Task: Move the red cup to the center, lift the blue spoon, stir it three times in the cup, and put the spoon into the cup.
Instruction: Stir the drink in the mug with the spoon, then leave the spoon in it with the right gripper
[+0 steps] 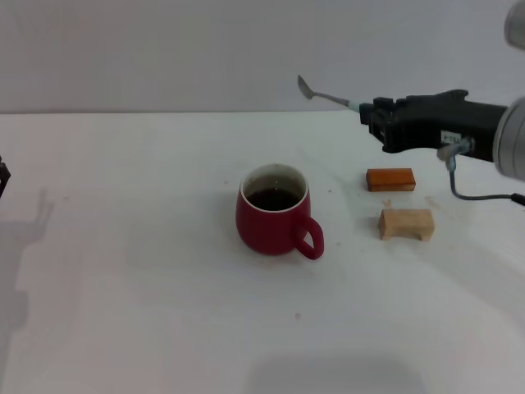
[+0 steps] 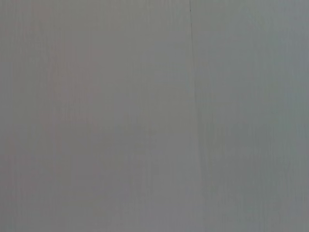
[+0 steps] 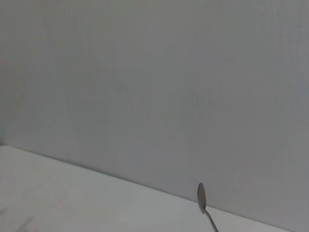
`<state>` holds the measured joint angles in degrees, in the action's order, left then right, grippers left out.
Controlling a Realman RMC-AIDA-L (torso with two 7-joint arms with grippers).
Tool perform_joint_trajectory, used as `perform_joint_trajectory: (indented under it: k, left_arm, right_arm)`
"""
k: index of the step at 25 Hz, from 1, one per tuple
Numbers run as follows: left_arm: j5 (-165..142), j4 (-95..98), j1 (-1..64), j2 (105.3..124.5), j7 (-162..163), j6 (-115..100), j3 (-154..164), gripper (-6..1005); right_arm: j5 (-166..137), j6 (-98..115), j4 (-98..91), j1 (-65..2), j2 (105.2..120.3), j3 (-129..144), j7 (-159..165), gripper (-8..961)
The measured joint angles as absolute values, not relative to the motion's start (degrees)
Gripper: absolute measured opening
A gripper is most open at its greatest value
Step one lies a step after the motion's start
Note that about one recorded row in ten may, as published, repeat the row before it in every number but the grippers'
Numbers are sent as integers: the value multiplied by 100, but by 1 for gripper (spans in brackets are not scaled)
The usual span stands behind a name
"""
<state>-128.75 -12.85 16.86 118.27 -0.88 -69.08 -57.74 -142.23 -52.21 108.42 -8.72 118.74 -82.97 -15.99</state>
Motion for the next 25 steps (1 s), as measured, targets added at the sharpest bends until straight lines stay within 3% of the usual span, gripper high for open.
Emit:
perform_joint_trajectory:
  k: [9, 25]
  left_arm:
    - [-12875, -1298, 1678, 11830, -88, -6934, -5774, 852]
    - [-12880, -1327, 1644, 11830, -83, -7015, -5774, 852]
  right_arm:
    - [-14907, -7137, 11438, -1760, 11878, -8685, -1195, 124]
    - [-15028, -8554, 11616, -2634, 11877, -8768, -906, 124]
